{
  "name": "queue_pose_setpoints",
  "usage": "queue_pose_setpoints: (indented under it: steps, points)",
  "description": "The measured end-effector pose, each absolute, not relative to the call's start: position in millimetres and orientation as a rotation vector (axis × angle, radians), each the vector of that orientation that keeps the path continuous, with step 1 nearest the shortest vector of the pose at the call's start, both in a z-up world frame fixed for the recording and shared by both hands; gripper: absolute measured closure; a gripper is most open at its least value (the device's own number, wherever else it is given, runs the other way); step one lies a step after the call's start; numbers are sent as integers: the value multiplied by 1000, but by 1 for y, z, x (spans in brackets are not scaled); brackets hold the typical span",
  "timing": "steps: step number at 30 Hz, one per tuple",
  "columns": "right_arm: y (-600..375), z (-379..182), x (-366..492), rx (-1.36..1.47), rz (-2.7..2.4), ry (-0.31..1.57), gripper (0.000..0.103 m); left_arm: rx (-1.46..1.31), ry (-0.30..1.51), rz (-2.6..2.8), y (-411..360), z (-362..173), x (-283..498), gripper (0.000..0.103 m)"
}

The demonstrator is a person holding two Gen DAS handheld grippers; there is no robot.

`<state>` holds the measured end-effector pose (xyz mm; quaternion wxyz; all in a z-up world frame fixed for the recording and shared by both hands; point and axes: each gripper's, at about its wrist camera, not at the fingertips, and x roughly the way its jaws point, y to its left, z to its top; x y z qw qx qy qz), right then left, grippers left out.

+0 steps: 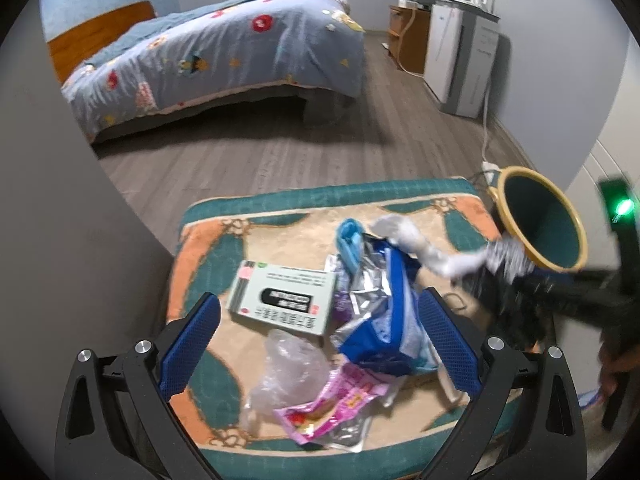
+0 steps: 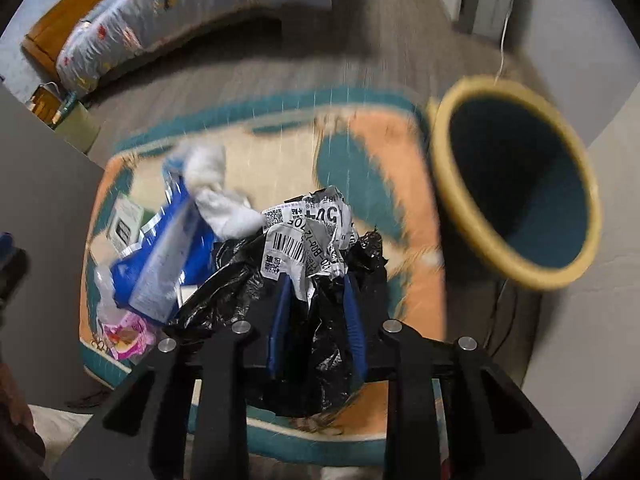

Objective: Collect trash
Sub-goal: 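Carry the black bag and white tissue over the wastebasket with both grippers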

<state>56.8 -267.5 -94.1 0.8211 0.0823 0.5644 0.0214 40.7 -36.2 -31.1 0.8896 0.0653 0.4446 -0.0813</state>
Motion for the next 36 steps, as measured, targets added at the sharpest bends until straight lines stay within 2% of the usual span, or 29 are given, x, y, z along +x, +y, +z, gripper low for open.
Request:
queue_pose_setpoints:
  steps: [9,20,22,24,30,32,34,35,36]
  points:
    - [-307,-66,72,191,8,1098,77,197,971,-268,-93,-64,68,6]
    - [-349,-83,108,120,-64,1070,77,313,1045,-415,-166,-116,123,8]
    - [-364,-87,110,147,-90,1069,77,360,1069,-433,-180,-128,133,11]
    - [-376,-92,111,181,-103,1076,77,411,1113,-445,-189,-144,143,25]
    - [-388,-97,110,239,-97,1082,77,497,1208,-434,-199,-182,167,43]
    - [-388,-96,110,243,-90,1076,77,496,1235,-427,-199,-190,172,44]
    - [-389,-95,110,246,-89,1071,77,491,1221,-435,-199,-188,174,56]
    - [-389,-95,110,247,-89,1070,77,488,1212,-437,-198,-185,175,67]
    - [-390,-94,110,253,-88,1069,77,475,1203,-442,-198,-182,176,71]
